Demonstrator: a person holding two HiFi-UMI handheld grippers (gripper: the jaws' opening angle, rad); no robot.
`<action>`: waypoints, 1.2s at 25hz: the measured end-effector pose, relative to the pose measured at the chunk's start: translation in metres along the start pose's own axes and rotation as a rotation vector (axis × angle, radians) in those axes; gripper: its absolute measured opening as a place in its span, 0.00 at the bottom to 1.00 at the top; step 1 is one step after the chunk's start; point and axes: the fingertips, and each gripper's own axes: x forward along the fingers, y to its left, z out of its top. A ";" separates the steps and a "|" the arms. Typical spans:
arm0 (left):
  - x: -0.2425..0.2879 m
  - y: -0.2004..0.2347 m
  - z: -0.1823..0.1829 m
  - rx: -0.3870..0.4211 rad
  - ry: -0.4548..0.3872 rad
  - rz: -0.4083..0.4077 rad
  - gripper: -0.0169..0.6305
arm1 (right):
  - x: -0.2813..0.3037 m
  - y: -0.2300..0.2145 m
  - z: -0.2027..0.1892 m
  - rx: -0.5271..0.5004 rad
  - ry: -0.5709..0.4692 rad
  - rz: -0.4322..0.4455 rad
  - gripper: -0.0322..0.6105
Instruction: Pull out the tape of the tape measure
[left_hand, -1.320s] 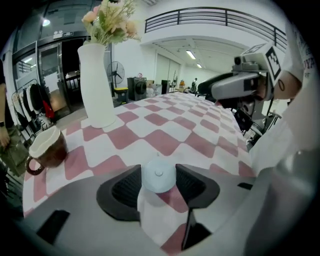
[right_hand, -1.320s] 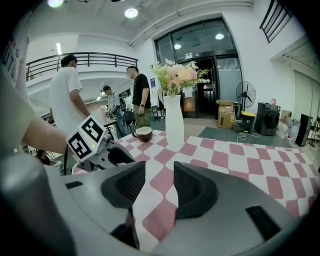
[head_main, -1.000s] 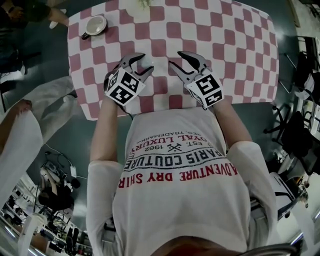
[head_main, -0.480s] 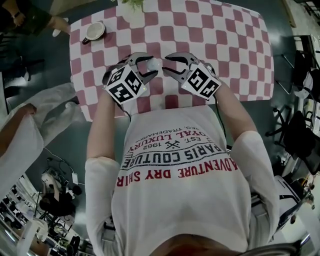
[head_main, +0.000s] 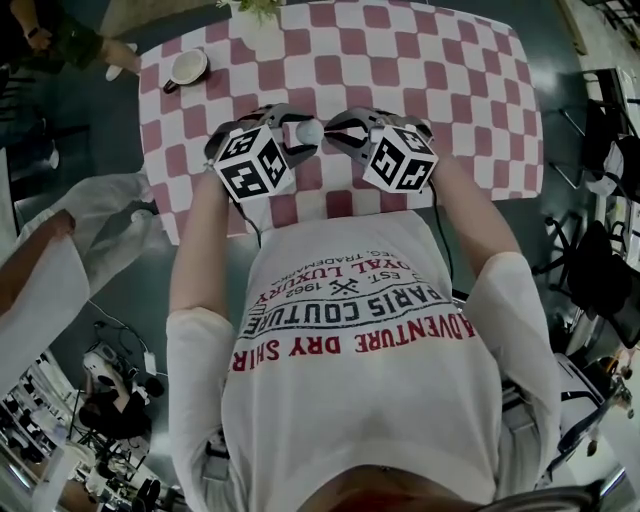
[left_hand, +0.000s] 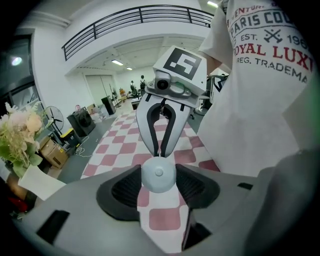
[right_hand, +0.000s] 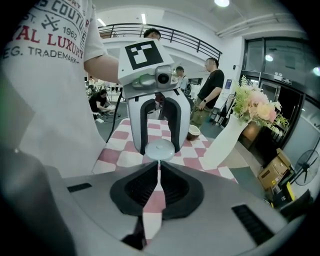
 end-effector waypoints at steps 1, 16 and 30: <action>0.000 0.001 0.001 -0.001 -0.001 0.002 0.38 | -0.001 0.000 0.000 -0.004 0.001 -0.004 0.11; 0.001 0.020 -0.019 -0.137 0.022 0.114 0.38 | -0.001 -0.026 -0.017 0.242 0.091 -0.098 0.10; -0.014 0.035 -0.042 -0.229 0.025 0.228 0.38 | -0.022 -0.051 -0.059 0.549 0.185 -0.236 0.10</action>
